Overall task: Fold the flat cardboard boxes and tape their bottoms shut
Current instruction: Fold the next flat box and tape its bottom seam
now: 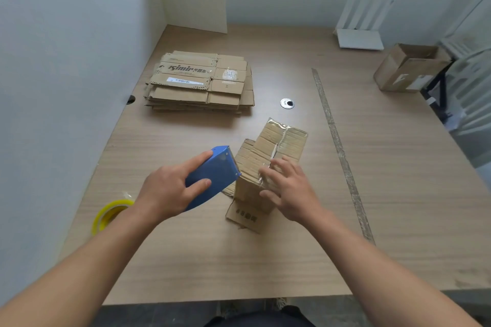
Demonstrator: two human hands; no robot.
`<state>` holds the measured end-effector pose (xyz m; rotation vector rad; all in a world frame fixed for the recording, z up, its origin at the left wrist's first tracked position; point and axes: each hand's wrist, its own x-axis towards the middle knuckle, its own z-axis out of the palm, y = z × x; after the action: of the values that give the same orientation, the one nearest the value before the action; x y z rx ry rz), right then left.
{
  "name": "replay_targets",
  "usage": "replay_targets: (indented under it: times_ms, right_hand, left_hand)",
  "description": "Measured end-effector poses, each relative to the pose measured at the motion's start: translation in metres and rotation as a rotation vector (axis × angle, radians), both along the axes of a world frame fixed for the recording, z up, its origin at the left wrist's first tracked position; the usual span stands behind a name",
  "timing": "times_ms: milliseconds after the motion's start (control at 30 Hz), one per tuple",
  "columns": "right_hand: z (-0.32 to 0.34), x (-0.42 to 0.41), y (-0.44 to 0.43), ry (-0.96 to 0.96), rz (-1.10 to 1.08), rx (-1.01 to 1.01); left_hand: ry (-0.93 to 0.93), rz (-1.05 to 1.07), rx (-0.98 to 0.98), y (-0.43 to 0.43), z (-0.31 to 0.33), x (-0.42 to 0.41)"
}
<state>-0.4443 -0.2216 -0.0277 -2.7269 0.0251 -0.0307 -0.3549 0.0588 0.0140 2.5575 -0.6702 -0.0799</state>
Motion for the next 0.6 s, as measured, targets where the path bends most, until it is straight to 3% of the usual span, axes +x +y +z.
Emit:
replay_targets:
  times_ms: [167,300,467,600]
  right_hand:
    - [0.010,0.003,-0.006,0.123,0.158,-0.093]
    - [0.027,0.001,-0.008,0.187,0.188,-0.181]
    - [0.057,0.001,0.005,0.046,-0.009,0.374]
    - [0.063,-0.005,0.014,0.111,0.080,0.489]
  left_hand:
    - [-0.125,-0.209,-0.057,0.004,-0.002,-0.006]
    - [-0.420,-0.414,-0.069,0.005,-0.003,-0.006]
    - [-0.604,-0.546,-0.091,0.010,-0.006,-0.003]
    - [-0.603,-0.573,-0.112,0.010,-0.004,-0.006]
